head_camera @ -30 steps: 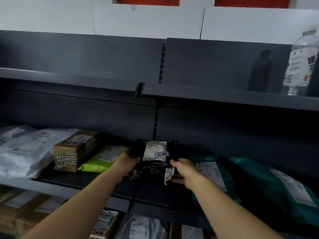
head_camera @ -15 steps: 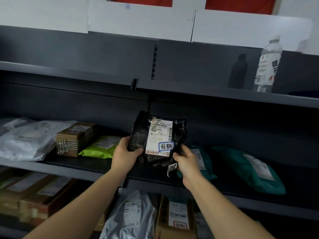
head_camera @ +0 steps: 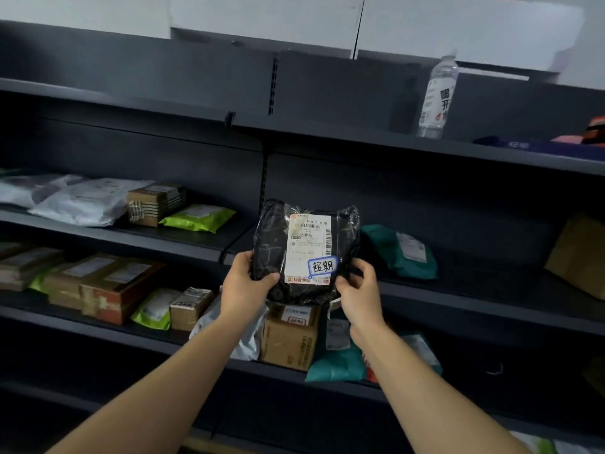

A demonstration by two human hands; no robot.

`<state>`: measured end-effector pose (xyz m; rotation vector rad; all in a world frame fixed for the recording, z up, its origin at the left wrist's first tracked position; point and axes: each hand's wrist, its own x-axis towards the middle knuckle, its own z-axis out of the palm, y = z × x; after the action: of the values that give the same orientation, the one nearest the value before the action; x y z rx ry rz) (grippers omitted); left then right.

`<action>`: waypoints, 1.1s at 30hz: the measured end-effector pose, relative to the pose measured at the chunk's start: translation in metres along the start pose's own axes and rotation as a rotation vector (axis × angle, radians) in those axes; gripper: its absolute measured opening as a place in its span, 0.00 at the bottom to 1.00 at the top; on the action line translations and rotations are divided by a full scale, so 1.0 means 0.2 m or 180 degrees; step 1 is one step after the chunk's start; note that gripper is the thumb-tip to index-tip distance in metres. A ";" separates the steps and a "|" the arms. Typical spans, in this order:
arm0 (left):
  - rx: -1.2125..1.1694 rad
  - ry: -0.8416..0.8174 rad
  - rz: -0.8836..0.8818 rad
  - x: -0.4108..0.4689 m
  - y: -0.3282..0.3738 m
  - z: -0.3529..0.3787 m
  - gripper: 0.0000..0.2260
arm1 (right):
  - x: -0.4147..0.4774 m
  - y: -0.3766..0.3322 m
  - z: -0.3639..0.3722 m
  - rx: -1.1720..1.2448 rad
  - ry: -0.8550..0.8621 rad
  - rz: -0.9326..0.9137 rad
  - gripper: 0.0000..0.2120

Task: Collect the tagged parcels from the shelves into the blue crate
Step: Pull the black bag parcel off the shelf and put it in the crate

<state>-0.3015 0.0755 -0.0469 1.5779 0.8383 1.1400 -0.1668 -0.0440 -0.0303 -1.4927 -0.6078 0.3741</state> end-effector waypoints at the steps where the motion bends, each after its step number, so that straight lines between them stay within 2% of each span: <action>1: 0.0051 -0.0028 -0.0019 -0.06 0.01 0.01 0.22 | -0.05 0.01 -0.04 -0.0038 0.0040 -0.0010 0.19; 7: 0.0122 -0.0264 -0.0080 -0.43 0.01 0.04 0.20 | -0.37 0.09 -0.27 -0.0300 0.0279 0.0034 0.12; 20: 0.0141 -0.1078 -0.0508 -1.27 -0.03 0.17 0.21 | -1.14 0.24 -0.86 -0.0641 0.0598 0.0504 0.17; 27: 0.0220 -0.1418 -0.0514 -1.66 0.00 0.44 0.19 | -1.40 0.32 -1.30 -0.0726 0.0845 0.0761 0.20; 33: 0.0303 -0.1552 -0.0665 -2.02 -0.02 0.81 0.19 | -1.54 0.44 -1.81 -0.0731 0.0798 0.1095 0.20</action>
<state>-0.2782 -0.3405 -0.1735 1.7031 0.7126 0.5373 -0.1881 -0.5112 -0.1513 -1.8378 -0.1965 0.3817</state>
